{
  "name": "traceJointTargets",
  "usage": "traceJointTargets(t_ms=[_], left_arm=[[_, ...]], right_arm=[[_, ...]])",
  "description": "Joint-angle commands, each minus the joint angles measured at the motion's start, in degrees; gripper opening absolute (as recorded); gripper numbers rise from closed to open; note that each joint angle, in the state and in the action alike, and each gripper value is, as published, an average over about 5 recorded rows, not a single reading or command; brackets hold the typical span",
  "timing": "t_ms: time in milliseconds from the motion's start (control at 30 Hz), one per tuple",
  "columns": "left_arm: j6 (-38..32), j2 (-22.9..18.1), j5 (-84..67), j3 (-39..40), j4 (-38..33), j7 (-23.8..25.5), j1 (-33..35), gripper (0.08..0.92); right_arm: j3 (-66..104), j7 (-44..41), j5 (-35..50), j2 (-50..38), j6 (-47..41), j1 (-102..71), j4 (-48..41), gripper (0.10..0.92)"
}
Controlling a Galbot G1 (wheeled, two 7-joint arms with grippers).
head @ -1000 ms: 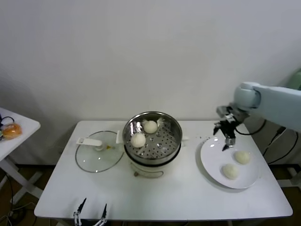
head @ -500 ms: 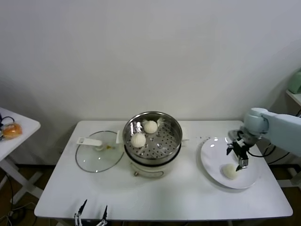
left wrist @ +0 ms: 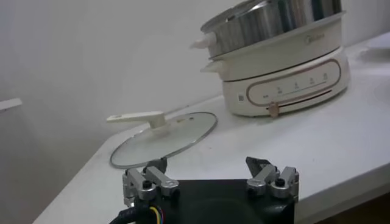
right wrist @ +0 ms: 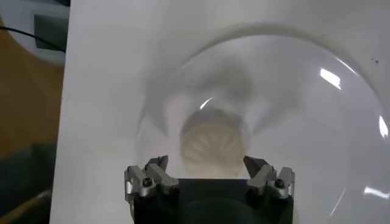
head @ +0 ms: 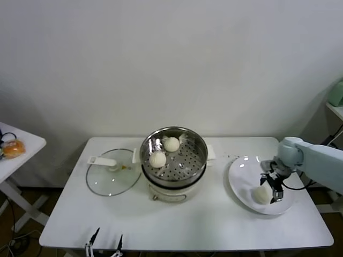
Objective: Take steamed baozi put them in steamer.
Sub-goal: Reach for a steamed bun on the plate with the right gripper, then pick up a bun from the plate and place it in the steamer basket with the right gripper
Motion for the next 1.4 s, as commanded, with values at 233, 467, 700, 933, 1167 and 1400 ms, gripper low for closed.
traceJointTargets(t_ms=[233,467,700,933,1167,1400], left_arm=[[-0.18,-1.9,0.16,0.07,0.12,-0.12,-0.11,0.823],[-0.27,-1.88,0.14,-0.03,0.13,-0.15,-0.04,0.823],[-0.16,-2.02,0.45,-0.07,0.07,-0.15,0.01,0.823],[0.01,-2.47,0.96,0.1,0.04,-0.19,-0.05,0.823],[0.01,-2.69,1.06,0.1,0.68,-0.24,-0.24,0.823],[-0.17,-2.77,1.09,-0.04,1.09,-0.43,-0.41,0.823]], right_arm=[[4.68,1.21,-1.59,0.17,0.54,-3.91,-1.73,0.717],[1.08,0.11,0.18,-0.14,2.96,2.32,0.24,0.675],[-9.27,-2.32,3.74,2.43,12.56,21.4,2.27,0.67],[-15.54,-4.66,8.56,8.12,20.81,36.2,6.76,0.67],[-14.41,-4.34,7.5,14.32,28.6,45.13,18.26,0.67],[-9.66,-1.29,0.98,21.89,33.8,43.73,22.62,0.67]])
